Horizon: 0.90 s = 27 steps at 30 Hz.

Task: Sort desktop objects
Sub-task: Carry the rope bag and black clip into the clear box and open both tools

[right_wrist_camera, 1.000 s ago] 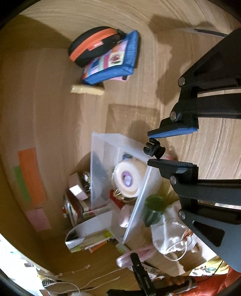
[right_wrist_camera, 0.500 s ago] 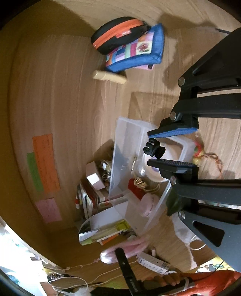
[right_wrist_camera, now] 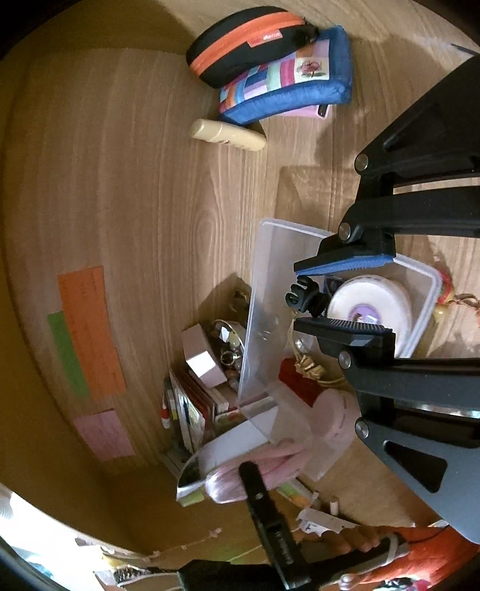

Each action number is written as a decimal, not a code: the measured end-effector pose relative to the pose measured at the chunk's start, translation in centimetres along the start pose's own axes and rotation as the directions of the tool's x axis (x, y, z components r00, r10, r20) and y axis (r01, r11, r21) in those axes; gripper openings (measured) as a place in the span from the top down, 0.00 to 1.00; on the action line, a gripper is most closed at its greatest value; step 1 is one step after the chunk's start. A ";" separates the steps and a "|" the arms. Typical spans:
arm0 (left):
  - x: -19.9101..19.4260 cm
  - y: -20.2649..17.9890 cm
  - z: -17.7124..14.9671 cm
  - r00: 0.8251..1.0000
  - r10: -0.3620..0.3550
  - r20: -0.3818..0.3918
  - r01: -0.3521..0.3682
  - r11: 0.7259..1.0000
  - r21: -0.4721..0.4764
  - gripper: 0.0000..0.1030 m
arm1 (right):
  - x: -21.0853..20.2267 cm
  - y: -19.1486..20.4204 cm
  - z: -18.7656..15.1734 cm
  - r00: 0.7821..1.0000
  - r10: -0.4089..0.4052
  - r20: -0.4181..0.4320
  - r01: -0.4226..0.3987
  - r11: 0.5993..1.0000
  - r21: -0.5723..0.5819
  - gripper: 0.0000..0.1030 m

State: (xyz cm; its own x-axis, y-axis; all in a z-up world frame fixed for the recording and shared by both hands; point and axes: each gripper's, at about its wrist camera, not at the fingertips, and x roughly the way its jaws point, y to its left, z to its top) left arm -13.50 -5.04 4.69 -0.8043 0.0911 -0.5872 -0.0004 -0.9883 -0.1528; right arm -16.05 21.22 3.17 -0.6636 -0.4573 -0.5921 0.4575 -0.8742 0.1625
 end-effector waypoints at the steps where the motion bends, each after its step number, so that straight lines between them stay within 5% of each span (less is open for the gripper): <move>1: 0.4 -0.1 0.1 1.000 0.001 -0.009 -0.001 1.000 0.007 0.36 | 0.3 0.0 0.2 1.000 -0.004 -0.005 0.004 1.000 0.000 0.80; 14: 6.7 -0.2 -0.3 0.986 0.028 -0.163 -0.021 0.999 0.043 0.51 | 5.8 -0.3 1.4 0.993 -0.041 -0.110 0.040 0.999 -0.008 0.80; 27: 5.9 -1.0 -1.1 0.991 0.052 -0.124 -0.042 0.996 0.079 0.47 | 7.3 -0.2 0.1 0.988 -0.080 -0.133 0.078 0.997 -0.025 0.80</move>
State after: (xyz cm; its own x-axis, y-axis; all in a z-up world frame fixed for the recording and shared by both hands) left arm -17.60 -3.42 0.49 -0.7233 0.0543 -0.6884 -0.0132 -0.9978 -0.0649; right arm -21.08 18.07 -1.12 -0.6133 -0.3598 -0.7032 0.4191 -0.9028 0.0965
